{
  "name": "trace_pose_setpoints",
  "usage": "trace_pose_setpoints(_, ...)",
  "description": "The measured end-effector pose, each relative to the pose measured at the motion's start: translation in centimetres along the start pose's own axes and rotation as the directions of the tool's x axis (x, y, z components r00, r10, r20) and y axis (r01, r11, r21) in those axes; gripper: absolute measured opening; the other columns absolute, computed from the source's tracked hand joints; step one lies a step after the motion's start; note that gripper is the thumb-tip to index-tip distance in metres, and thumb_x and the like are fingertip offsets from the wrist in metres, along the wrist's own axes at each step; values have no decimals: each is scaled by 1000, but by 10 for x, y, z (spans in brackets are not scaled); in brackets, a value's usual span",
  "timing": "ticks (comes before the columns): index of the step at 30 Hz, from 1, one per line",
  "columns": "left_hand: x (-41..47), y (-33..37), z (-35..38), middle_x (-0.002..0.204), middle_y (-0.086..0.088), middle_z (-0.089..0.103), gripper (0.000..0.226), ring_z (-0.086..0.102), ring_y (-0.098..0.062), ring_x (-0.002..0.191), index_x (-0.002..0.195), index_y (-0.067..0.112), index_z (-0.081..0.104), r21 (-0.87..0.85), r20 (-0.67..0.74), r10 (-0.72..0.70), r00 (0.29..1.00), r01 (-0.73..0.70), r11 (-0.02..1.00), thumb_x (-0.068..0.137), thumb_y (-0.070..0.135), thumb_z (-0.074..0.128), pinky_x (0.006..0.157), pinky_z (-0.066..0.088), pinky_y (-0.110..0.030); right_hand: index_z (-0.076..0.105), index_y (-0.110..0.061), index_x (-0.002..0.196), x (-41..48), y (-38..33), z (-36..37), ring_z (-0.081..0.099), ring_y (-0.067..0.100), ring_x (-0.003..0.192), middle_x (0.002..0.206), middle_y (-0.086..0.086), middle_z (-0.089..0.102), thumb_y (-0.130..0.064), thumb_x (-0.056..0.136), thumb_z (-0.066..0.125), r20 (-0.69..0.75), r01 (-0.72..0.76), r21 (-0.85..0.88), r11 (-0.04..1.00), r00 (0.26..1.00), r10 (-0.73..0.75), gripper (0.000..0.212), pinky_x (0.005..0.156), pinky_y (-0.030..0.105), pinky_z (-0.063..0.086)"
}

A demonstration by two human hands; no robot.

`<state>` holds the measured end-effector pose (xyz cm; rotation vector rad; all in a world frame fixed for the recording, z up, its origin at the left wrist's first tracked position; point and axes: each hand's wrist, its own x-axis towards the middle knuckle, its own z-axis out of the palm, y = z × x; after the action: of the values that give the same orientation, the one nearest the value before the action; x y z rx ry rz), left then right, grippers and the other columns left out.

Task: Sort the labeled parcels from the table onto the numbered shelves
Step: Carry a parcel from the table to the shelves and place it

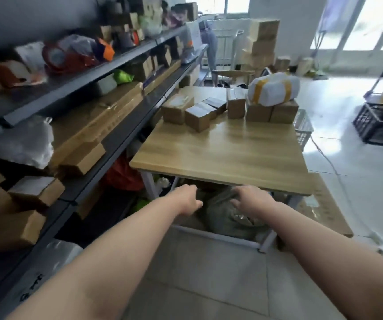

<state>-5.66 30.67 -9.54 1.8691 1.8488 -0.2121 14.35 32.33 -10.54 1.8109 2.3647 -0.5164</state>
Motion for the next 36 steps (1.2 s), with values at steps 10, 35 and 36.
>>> trace_pose_setpoints(10, 113, 47, -29, 150, -14, 40, 57, 41, -30, 136, 147, 9, 34, 35, 91, 184, 979, -188, 982, 100, 36, 50, 110, 35, -35, 47, -25, 138, 41, 70, -25, 47, 26, 127, 139, 3, 49, -40, 97, 47, -113, -285, 102, 953, 949, 295, 44, 100, 38, 41)
trace_pose_setpoints(35, 381, 267, -139, 159, -7, 21, 55, 24, -27, 145, 151, 12, 27, 66, -39, 265, 964, -262, 963, 102, 31, 42, 117, 24, -40, 45, -23, 140, 261, 322, -164, 44, 28, 130, 143, 4, 47, -36, 93, 51, -224, -305, 290, 907, 900, 375, 48, 106, 42, 38)
trace_pose_setpoints(36, 391, 267, -145, 159, -7, 22, 55, 24, -27, 145, 151, 12, 27, 59, -43, 259, 965, -257, 965, 102, 31, 42, 117, 25, -40, 45, -23, 140, 271, 326, -168, 44, 28, 130, 143, 5, 47, -36, 94, 51, -230, -304, 292, 907, 898, 376, 49, 107, 42, 37)
